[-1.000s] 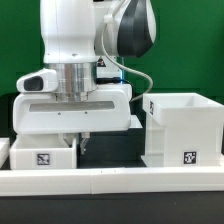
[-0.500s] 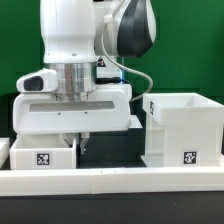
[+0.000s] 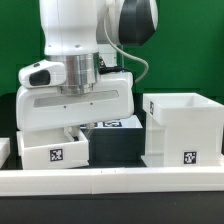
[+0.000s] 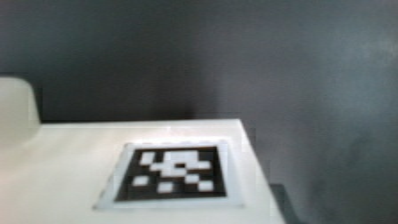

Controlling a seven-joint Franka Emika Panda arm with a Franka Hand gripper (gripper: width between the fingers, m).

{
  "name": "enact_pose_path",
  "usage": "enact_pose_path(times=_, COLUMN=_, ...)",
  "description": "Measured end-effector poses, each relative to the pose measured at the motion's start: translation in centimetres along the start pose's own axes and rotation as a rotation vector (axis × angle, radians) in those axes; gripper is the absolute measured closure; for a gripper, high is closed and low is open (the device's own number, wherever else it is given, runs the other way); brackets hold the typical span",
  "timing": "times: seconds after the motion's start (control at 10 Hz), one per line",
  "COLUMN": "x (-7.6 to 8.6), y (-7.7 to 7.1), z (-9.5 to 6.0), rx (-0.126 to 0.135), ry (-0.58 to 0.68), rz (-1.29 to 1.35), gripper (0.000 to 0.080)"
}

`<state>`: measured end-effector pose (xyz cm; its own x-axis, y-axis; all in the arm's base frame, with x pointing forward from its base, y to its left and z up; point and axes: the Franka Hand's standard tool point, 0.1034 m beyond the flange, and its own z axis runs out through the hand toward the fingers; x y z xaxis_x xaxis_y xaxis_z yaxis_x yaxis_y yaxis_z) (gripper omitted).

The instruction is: Assemble drawer

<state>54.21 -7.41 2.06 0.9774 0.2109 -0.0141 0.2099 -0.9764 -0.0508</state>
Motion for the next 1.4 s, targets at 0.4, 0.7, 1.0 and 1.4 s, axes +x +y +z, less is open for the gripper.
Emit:
enact_pose_path(times=0.4, x=0.1, y=-0.3, z=0.2, rx=-0.034, ry=0.011, rz=-0.287, gripper=0.0758)
enact_pose_path(times=0.7, x=-0.3, y=-1.3, z=0.5, rx=-0.056, ry=-0.004, rz=-0.553, gripper=0.0758)
enact_pose_path(times=1.0, x=-0.6, y=-0.9, z=0.7, rx=-0.059, ry=-0.018, rz=-0.719, gripper=0.0758)
enact_pose_path(times=1.4, x=-0.5, y=-1.4, z=0.4, rx=-0.069, ry=-0.062, rz=-1.09, gripper=0.0758)
